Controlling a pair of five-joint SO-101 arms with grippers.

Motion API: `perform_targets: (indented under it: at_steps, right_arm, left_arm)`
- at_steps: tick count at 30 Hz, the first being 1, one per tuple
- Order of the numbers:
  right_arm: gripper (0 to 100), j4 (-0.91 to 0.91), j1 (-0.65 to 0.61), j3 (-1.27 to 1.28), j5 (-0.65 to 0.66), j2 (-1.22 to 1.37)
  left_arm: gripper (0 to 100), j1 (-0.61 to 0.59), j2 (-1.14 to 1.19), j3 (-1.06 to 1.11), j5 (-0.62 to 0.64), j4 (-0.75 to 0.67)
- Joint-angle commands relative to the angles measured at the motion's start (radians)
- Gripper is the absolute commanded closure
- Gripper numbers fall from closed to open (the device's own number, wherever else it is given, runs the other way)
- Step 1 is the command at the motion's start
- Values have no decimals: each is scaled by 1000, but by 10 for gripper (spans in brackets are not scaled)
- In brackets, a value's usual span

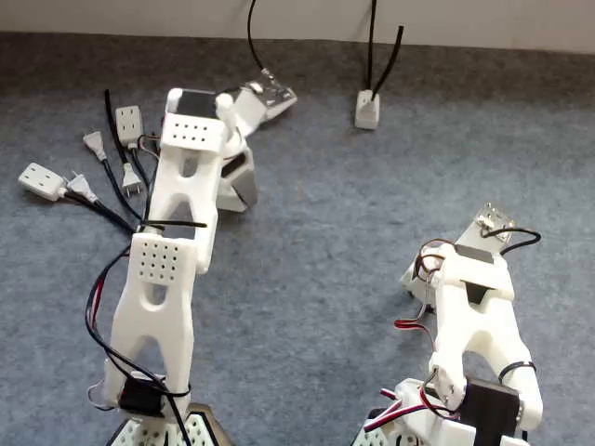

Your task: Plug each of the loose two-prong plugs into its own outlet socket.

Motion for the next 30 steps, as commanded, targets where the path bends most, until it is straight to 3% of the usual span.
perform_targets:
  at_steps: [1, 18, 22, 27, 30]
  right_arm:
    - [893, -24, 19, -12, -9, -2]
    - [893, -24, 19, -12, -9, -2]
    - [893, -24, 19, -12, -9, -2]
    - [893, -24, 18, -12, 54, -2]
    - [893, -24, -15, -10, 68, -2]
  left_arm:
    - [691, -30, -15, -50, -25, -18]
    - [691, -70, 74, -31, -23, -304]
    - [691, -74, 21, -33, -25, -221]
    - [691, -77, -186, -30, -20, 15]
    - [691, -134, -300, 4, 86, 37]
